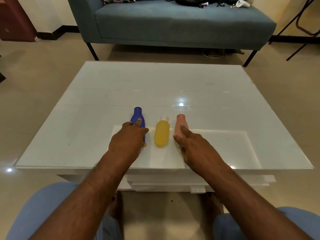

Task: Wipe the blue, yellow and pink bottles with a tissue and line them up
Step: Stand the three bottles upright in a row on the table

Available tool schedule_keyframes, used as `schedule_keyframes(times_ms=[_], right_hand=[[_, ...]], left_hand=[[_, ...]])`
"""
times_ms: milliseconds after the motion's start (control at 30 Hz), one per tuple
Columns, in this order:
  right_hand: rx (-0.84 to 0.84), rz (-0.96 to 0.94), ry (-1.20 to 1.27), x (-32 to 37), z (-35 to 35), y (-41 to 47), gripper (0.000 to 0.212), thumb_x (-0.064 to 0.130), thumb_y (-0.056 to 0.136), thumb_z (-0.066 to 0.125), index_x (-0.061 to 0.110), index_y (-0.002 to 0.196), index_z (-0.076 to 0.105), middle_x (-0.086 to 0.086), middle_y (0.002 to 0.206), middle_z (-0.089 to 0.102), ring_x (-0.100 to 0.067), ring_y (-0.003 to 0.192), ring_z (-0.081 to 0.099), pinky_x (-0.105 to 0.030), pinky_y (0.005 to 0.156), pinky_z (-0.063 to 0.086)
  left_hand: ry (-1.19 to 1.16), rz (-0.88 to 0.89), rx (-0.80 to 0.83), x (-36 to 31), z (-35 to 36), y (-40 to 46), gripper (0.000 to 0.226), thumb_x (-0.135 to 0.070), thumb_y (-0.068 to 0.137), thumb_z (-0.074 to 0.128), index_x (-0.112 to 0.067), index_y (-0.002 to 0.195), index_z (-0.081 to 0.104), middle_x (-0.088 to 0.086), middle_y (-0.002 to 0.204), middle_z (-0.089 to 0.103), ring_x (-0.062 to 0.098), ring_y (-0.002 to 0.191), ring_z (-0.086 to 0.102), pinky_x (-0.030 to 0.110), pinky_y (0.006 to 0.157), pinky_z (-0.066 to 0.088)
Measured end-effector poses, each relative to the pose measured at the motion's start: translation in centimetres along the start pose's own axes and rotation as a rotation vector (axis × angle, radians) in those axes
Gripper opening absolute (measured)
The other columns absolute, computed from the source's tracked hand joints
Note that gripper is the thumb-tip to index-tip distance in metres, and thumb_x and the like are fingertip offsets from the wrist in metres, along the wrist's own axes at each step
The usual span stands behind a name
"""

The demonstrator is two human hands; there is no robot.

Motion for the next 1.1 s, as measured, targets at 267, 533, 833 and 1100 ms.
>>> schedule_keyframes(times_ms=[267,533,833,1100], right_hand=[[-0.005,-0.008,-0.023,-0.1,-0.9,-0.4,0.067,0.025,0.103,0.059,0.027,0.161,0.025,-0.001,0.148,0.055,-0.021,0.115,0.065,-0.031,0.1,0.055],[-0.02,0.085,-0.055,-2.6,-2.0,-1.0,0.051,0.028,0.106,0.052,0.038,0.156,0.042,0.004,0.174,0.019,-0.028,0.146,0.047,-0.04,0.115,0.044],[-0.021,0.117,-0.041,-3.4,-2.6,-1.9,0.047,0.032,0.108,0.047,0.04,0.154,0.044,0.004,0.173,0.021,-0.031,0.145,0.047,-0.04,0.112,0.043],[-0.035,0.2,0.08,-4.6,-4.4,-3.1,0.048,0.043,0.105,0.054,0.035,0.152,0.049,0.007,0.164,0.042,-0.019,0.149,0.043,-0.036,0.119,0.035]], left_hand=[[-0.014,0.042,-0.114,-1.5,-1.6,-0.8,0.066,-0.045,0.096,0.063,-0.032,0.155,0.036,-0.003,0.168,0.024,0.026,0.153,0.023,0.043,0.116,0.035],[-0.057,0.119,-0.194,-3.6,-1.4,-0.3,0.045,-0.041,0.101,0.057,-0.03,0.145,0.053,-0.006,0.148,0.056,0.019,0.135,0.048,0.035,0.108,0.042],[-0.038,0.065,-0.196,-3.7,-0.8,0.7,0.046,-0.046,0.101,0.055,-0.029,0.144,0.053,-0.002,0.137,0.062,0.02,0.129,0.053,0.035,0.105,0.045],[-0.056,0.055,-0.264,-3.7,-1.6,0.2,0.044,-0.045,0.1,0.058,-0.027,0.14,0.057,-0.003,0.133,0.066,0.019,0.127,0.055,0.035,0.105,0.045]])
Point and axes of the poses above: each hand's wrist, its own y-axis towards the middle knuckle, its own z-axis out of the palm, x = y × z, the point moved 7 cm from there along y, towards the middle knuckle
